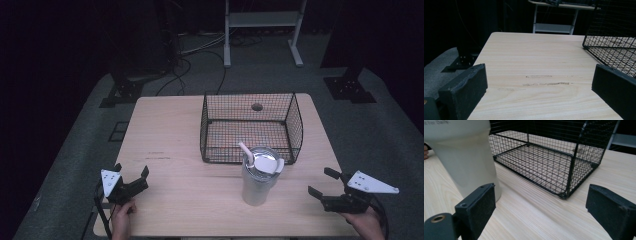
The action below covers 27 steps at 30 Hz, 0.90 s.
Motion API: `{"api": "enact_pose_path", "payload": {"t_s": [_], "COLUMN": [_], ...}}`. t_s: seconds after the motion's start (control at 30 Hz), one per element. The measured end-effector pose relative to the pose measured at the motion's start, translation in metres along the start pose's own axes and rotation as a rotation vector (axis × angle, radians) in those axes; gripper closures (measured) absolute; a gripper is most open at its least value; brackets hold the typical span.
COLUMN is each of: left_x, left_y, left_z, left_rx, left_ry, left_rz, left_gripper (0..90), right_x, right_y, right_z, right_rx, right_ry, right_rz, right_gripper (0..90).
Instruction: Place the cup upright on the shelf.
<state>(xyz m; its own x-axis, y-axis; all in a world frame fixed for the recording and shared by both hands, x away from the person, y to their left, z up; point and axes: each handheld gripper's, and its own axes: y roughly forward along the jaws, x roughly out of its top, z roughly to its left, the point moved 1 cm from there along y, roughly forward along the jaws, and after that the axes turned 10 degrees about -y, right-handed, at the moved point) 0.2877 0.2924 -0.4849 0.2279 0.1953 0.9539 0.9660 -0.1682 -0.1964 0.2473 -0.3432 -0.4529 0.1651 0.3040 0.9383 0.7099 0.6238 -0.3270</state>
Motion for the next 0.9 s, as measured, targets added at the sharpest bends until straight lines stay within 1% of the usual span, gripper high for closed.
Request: {"api": "enact_pose_path", "payload": {"t_s": [0.53,0.9], "left_x": [0.000,0.000], "left_y": [0.000,0.000], "left_z": [0.000,0.000], "left_rx": [0.001,-0.001], "left_ry": [0.000,0.002], "left_rz": [0.000,0.000], "left_gripper": [0.0,0.0], "right_x": [0.022,0.031], "right_y": [0.010,0.019], "right_z": [0.016,0.029], "right_rx": [0.067,0.119], "right_ry": [-0.068,-0.092], "right_rz": [-0.012,-0.016], "right_gripper": [8.3,8.3]}}
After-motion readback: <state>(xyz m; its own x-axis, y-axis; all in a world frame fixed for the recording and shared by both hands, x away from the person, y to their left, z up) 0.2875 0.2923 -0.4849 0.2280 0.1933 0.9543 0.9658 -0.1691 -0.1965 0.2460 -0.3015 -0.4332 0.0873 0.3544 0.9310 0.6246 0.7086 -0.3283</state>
